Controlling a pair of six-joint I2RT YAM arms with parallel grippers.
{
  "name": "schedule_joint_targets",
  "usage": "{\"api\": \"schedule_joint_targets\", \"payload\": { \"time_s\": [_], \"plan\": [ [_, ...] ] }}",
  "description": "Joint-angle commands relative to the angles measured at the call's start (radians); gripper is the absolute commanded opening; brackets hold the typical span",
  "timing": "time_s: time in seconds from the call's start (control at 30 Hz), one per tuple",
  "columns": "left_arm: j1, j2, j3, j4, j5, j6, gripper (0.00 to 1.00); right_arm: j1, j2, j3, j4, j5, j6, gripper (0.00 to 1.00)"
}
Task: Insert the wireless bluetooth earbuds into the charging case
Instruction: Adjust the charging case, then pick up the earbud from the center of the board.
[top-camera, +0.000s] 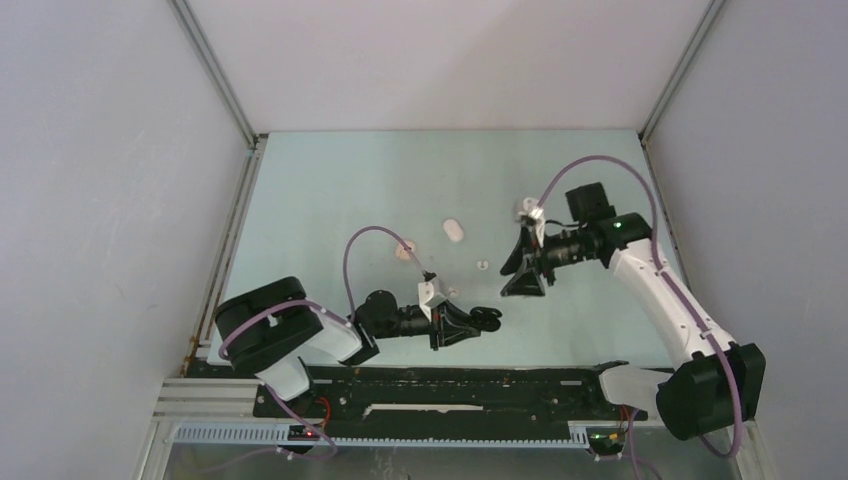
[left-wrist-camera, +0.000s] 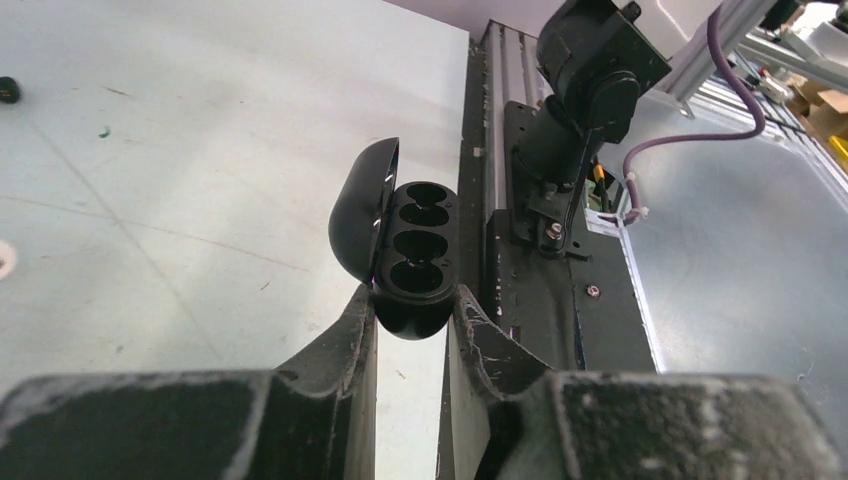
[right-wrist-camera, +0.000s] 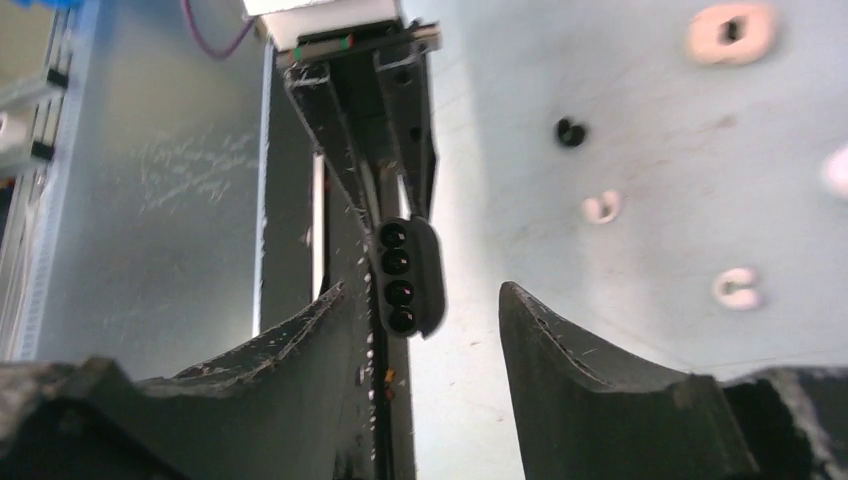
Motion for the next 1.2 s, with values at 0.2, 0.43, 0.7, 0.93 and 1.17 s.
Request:
{"api": "schedule_joint_targets", "payload": {
  "time_s": [0.2, 0.43, 0.7, 0.93, 1.17],
  "plan": [
    [0.035, -0.327, -0.085, -0.188, -0.075, 0.036, 0.00, -0.267, 0.209, 0.152, 0.338, 0.250, 0.376, 0.24],
    [0.046, -0.353, -0.122, -0.174, -0.086, 0.064, 0.00, -0.287, 0.511, 0.287, 0.380, 0.495, 0.506, 0.16],
    [0.048, -0.349, -0.093, -0.235, -0.053, 0.079, 0.00, -0.272, 0.702, 0.452, 0.316, 0.658, 0.500, 0.17],
    [0.048, -0.338, -0.086, -0.237, -0.053, 0.079, 0.00, -0.256, 0.816, 0.527, 0.272, 0.694, 0.481, 0.20],
    [0.048, -0.327, -0.075, -0.250, -0.055, 0.081, 0.00, -0.249, 0.861, 0.535, 0.260, 0.733, 0.471, 0.21]
  ]
}}
